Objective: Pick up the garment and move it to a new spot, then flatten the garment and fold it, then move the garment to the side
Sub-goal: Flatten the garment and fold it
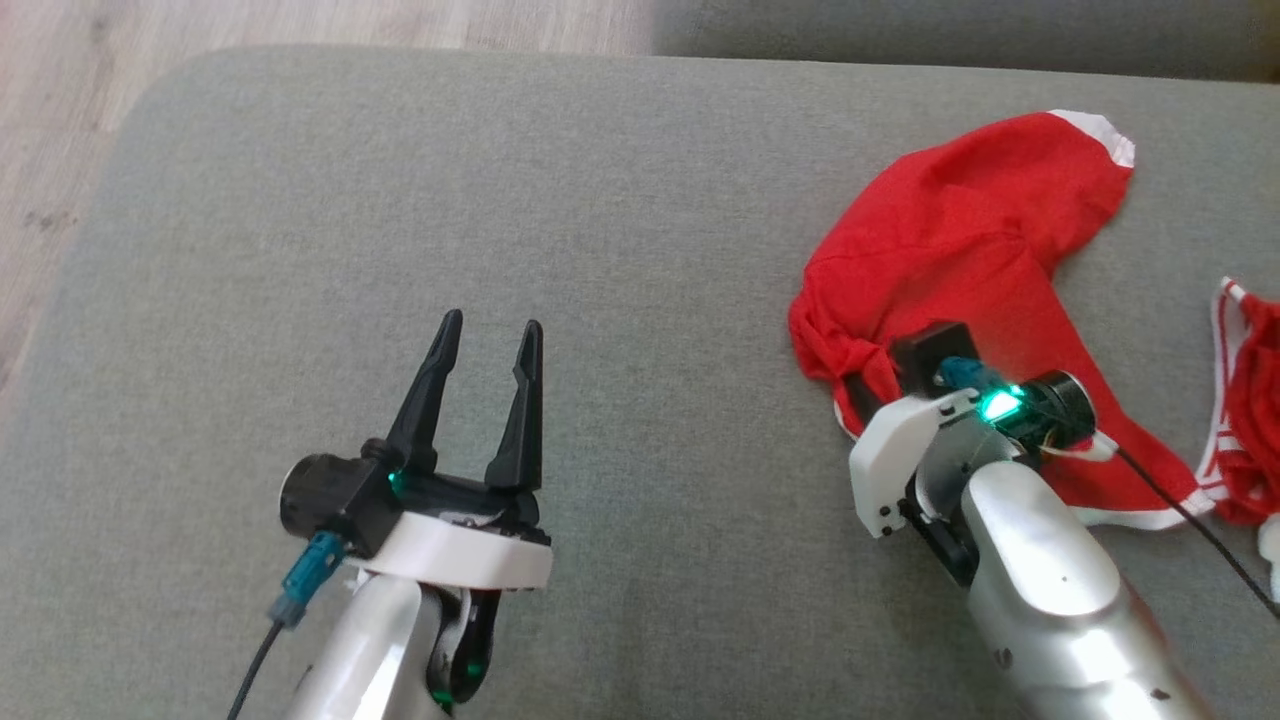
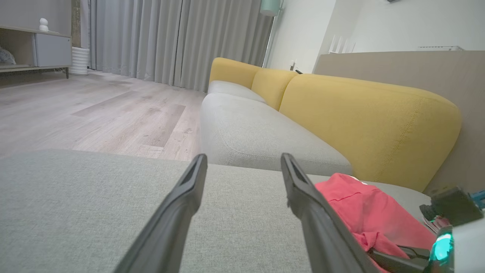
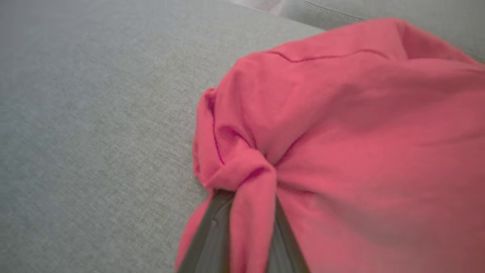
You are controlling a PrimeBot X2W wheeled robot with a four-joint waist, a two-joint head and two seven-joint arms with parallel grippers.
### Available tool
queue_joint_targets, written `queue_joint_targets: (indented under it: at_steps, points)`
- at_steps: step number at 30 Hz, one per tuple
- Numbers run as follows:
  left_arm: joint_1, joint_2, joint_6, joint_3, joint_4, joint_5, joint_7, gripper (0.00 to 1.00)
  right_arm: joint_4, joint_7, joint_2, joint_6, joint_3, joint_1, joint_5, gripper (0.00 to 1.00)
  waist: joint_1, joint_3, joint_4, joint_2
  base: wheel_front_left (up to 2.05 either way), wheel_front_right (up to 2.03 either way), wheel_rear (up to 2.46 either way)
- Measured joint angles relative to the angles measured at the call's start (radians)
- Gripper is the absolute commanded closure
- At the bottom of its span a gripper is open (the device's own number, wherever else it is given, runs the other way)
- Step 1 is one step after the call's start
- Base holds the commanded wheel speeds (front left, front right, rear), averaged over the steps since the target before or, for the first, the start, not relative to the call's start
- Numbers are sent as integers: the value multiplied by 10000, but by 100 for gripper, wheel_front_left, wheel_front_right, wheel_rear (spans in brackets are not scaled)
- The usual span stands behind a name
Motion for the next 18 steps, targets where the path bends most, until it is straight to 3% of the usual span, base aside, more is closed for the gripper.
queue_joint_targets:
  at_steps: [6, 13, 15, 18]
  points:
    - [15, -2, 2, 29, 23, 0, 0, 0, -345, -1519, -65, 0, 794, -20, 1593, 100, -1, -195, -168, 0, 0, 0, 0]
    - [58, -2, 0, 48, 71, 2, 0, 0, -1870, -3371, -90, 0, 2452, -337, 4105, 100, -1, -449, -364, 0, 0, 0, 0]
    - [85, 0, 0, 65, 73, 2, 0, 0, -2314, -3616, -84, 0, 2587, -465, 4681, 100, -2, -501, -384, 0, 0, 0, 0]
    - [149, 0, 0, 105, 71, 2, 0, 0, -2194, -3768, -79, 0, 2272, -497, 4600, 100, -2, -507, -396, 0, 0, 0, 0]
